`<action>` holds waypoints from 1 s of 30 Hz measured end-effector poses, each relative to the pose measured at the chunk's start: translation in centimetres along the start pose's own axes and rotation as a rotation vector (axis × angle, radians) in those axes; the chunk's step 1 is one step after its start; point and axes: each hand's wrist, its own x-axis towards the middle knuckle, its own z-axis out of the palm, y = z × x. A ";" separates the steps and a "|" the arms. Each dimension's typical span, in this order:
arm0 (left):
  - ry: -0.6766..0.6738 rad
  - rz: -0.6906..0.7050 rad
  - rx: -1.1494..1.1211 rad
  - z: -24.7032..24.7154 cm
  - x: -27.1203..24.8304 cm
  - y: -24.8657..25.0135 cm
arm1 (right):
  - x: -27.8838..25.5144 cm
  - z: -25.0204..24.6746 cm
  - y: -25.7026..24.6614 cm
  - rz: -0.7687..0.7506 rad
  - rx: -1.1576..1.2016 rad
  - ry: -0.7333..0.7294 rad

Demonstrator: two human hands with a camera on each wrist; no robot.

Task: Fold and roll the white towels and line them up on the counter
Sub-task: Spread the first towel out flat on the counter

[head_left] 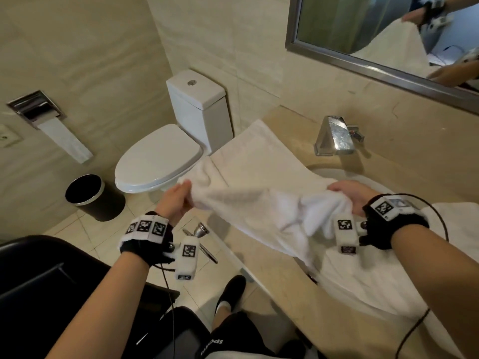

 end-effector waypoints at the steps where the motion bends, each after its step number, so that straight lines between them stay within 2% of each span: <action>1: 0.023 0.019 -0.141 -0.1 -0.2 0.7 | -0.1 -0.5 -0.2 0.001 0.039 -0.014; 3: 0.093 -0.008 -0.319 -0.2 -1.1 1.2 | -0.5 -1.1 -0.5 0.000 0.039 -0.024; 5: 0.084 -0.137 -0.302 -0.3 -1.9 0.3 | 1.5 -2.1 0.5 -0.004 -0.068 0.001; 7: -0.008 -0.349 -0.158 -0.6 -2.6 -1.7 | 3.4 -2.8 2.0 0.038 -0.203 0.030; 9: -0.125 -0.545 0.111 -0.9 -3.7 -3.6 | 2.7 -2.5 2.8 0.120 -0.296 -0.037; 11: -0.233 -0.655 0.295 -1.4 -3.9 -5.6 | 1.3 -2.0 3.2 0.195 -0.427 -0.099; 14: -0.281 -0.707 0.702 -1.8 -4.5 -7.7 | 3.3 -2.4 4.8 0.199 -0.620 -0.174; 16: -0.296 -0.753 0.865 -1.8 -4.8 -8.9 | 3.6 -2.4 5.8 0.186 -0.597 -0.221; 18: -0.294 -0.704 0.880 -2.0 -4.5 -10.0 | 1.7 -1.8 5.9 0.143 -0.466 -0.229; 20: -0.233 -0.646 0.721 -2.1 -4.6 -10.4 | -1.1 -0.9 5.6 0.088 -0.384 -0.206; 22: -0.295 -0.599 0.610 -2.0 -5.2 -10.1 | -1.1 -1.4 6.2 0.057 -0.314 -0.154; 25: -0.478 -0.658 0.793 -1.5 -6.4 -9.7 | -1.5 -1.6 6.0 0.038 -0.205 -0.105; 27: -0.418 -0.725 0.915 -1.1 -6.9 -9.7 | -2.1 -2.0 6.0 0.045 -0.235 -0.113; 28: -0.378 -0.710 0.991 -0.9 -7.1 -9.7 | -3.1 -2.2 5.9 0.073 -0.265 -0.127; 30: -0.416 -0.709 1.270 -1.0 -7.1 -9.6 | -3.4 -2.8 6.2 0.172 -0.264 -0.257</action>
